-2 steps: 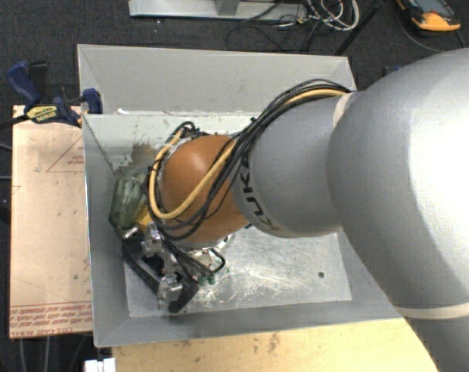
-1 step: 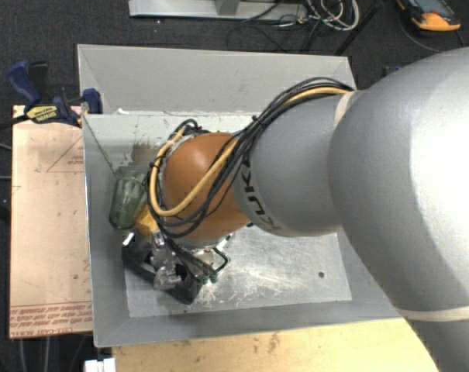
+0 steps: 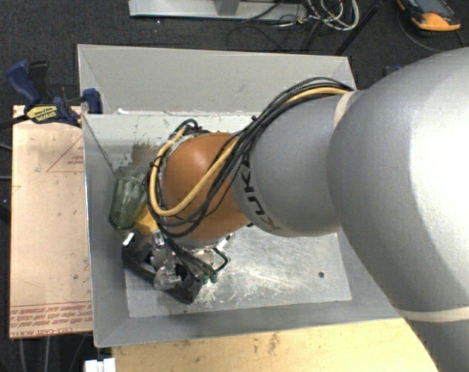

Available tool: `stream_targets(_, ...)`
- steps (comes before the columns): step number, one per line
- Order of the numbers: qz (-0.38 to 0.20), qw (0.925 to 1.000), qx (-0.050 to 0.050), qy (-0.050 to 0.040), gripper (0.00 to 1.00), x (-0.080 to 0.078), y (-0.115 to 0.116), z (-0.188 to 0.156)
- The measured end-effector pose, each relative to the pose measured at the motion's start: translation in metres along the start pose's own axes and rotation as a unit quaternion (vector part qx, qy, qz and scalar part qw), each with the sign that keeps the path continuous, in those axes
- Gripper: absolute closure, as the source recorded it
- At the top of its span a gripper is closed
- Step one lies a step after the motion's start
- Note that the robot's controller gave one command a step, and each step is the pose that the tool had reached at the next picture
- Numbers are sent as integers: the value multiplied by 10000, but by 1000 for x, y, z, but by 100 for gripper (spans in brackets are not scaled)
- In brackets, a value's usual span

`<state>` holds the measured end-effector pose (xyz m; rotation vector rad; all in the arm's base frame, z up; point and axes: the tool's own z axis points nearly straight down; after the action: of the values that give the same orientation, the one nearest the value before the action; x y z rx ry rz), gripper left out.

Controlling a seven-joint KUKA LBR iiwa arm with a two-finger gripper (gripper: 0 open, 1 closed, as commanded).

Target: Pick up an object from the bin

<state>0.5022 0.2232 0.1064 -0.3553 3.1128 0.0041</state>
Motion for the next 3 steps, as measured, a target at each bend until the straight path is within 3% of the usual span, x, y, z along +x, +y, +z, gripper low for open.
stream_targets(2, 462, 9989, 5, 39, 100, 9, -14, -6)
stream_targets(3, 73, 9999, 13, 82, 100, -4, -19, -27)
